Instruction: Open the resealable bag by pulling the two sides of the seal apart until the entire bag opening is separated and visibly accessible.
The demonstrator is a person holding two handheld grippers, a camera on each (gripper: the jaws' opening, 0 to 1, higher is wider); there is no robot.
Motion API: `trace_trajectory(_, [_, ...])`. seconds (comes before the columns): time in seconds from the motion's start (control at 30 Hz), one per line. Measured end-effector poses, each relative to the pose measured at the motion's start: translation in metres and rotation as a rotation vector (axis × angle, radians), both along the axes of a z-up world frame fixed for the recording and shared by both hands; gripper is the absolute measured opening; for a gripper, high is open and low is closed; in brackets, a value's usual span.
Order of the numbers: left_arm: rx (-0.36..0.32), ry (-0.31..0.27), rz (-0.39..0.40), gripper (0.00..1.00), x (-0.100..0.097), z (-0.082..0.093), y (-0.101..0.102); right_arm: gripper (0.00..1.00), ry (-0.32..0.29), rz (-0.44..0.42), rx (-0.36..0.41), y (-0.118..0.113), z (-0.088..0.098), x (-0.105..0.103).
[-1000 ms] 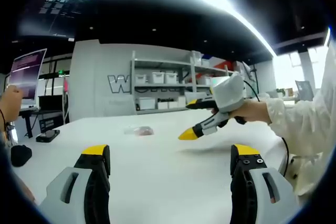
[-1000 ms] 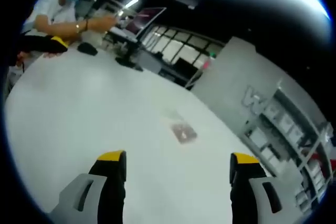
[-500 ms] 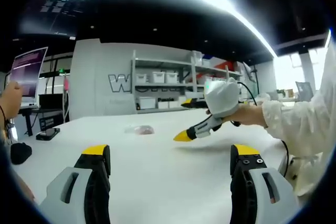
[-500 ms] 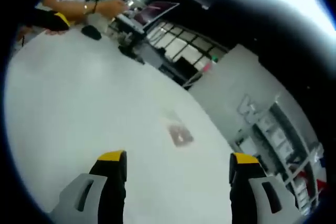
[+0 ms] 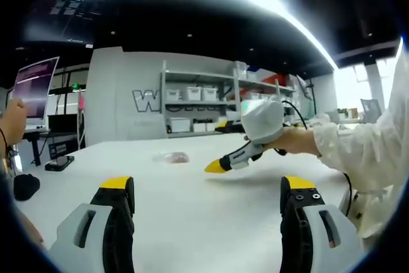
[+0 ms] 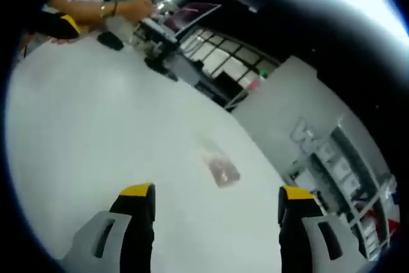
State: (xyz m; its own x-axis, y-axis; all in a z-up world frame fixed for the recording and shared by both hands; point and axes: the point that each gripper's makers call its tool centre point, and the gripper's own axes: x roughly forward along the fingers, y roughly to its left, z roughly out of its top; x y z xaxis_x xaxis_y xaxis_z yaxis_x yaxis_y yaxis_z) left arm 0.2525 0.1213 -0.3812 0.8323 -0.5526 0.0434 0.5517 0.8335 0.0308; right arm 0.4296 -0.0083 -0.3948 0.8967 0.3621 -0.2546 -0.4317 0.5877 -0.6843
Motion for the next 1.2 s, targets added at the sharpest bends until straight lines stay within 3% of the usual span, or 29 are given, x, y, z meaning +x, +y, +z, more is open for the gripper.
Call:
trace_trajectory(0.6, [-0.008, 0.002, 0.009, 0.93, 0.001, 0.0, 0.005, 0.75, 0.037, -0.026, 0.233, 0.014, 0.002, 0.015])
trace_trajectory(1.2, [-0.013, 0.003, 0.007, 0.93, 0.001, -0.002, 0.003, 0.74, 0.075, -0.045, 0.361, 0.022, -0.003, 0.029])
